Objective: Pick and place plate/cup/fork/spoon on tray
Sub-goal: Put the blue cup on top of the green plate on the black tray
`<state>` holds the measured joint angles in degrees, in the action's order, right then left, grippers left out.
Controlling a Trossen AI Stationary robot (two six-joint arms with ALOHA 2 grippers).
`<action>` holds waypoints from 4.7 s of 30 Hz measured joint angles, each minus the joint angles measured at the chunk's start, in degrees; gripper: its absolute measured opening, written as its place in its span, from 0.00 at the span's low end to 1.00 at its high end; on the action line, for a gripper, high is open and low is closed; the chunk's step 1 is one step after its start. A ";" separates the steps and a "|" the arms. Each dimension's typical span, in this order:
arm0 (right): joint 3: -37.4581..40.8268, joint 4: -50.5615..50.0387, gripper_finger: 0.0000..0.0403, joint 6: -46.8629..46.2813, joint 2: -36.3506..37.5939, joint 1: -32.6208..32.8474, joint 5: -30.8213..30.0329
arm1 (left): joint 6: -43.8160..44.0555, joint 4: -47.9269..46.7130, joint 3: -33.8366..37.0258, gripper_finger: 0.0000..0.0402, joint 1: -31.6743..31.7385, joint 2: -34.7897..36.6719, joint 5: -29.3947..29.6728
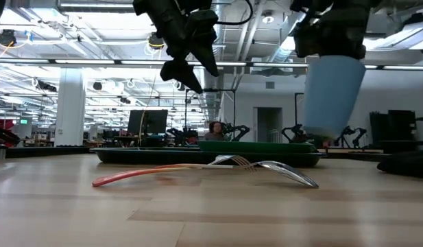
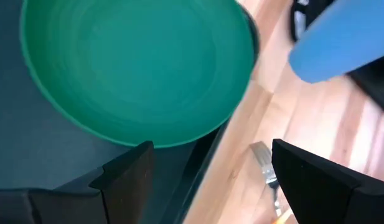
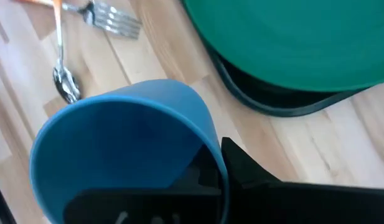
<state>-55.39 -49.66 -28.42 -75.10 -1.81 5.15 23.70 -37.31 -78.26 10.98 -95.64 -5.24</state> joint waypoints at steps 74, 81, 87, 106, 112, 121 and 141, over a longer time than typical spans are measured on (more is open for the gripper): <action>-16.38 -10.36 0.55 -0.22 13.79 2.50 -11.74 | 5.23 7.55 -9.29 0.76 -6.93 -10.62 5.46; -16.45 -10.26 0.55 -0.09 13.65 2.57 -11.73 | 2.49 2.27 -18.18 0.76 -8.85 -17.32 5.83; -16.45 -11.74 0.55 -0.31 13.67 3.70 -11.66 | 1.82 -0.78 -22.55 0.76 -10.41 -22.86 6.07; -16.45 -11.29 0.55 -3.11 13.74 7.83 -12.64 | -4.87 -1.80 -22.75 0.60 -10.85 -25.21 9.90; -16.45 -11.20 0.55 -3.68 13.74 7.83 -12.67 | -4.14 -3.98 -22.68 0.45 -9.85 -26.33 7.48; -16.45 -11.20 0.55 -4.71 13.74 7.81 -12.77 | -4.46 -4.69 -24.89 0.06 -9.49 -26.01 7.07; -16.44 -11.67 0.55 -20.06 22.39 10.08 -18.80 | -11.84 -13.43 -39.95 0.00 6.91 -25.87 8.28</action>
<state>-71.83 -61.33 -48.49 -52.71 8.28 -13.65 11.86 -50.75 -118.21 17.89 -121.50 3.04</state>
